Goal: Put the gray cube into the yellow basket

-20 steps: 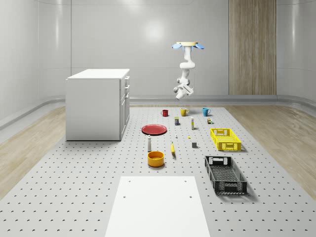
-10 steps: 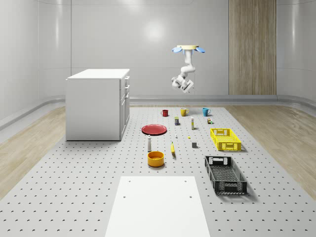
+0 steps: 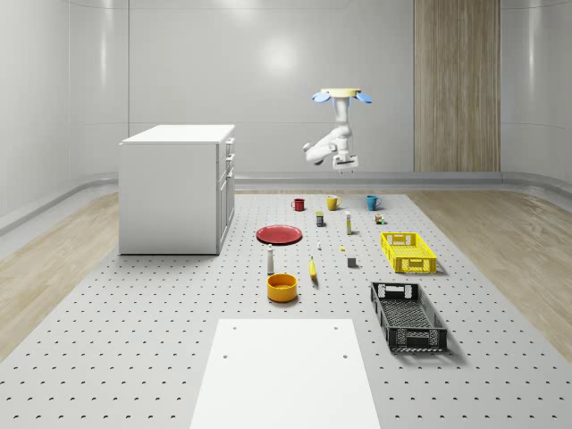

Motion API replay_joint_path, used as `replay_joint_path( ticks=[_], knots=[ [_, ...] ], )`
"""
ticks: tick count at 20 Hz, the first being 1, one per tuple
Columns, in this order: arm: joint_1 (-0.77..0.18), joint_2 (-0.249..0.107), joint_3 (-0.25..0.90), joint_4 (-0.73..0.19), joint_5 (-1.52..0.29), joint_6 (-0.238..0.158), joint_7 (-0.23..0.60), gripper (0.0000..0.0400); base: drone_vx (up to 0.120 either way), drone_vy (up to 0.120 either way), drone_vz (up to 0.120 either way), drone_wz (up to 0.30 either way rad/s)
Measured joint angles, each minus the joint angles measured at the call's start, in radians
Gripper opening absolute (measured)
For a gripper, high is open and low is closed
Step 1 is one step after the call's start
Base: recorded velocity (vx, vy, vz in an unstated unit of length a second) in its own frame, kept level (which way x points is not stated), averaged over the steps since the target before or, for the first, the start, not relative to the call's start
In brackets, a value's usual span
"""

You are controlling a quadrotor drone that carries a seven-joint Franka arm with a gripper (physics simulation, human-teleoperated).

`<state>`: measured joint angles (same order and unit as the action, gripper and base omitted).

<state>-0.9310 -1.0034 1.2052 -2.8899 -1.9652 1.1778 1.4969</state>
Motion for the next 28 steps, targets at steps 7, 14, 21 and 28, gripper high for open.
replay_joint_path(
  ticks=[7,14,21,28],
  knots=[
    [-0.081,-0.051,0.041,-0.006,-0.018,-0.011,0.056,0.0400,0.120,-0.057,-0.114,0.000],
    [-0.115,-0.092,0.063,-0.005,-0.006,0.010,0.082,0.0400,0.120,0.000,0.000,0.000],
    [-0.133,-0.130,0.078,-0.003,0.012,0.040,0.098,0.0400,0.120,0.000,0.000,0.000],
    [-0.147,-0.166,0.090,0.000,0.031,0.071,0.111,0.0400,0.120,0.000,0.000,0.000]
  ],
)
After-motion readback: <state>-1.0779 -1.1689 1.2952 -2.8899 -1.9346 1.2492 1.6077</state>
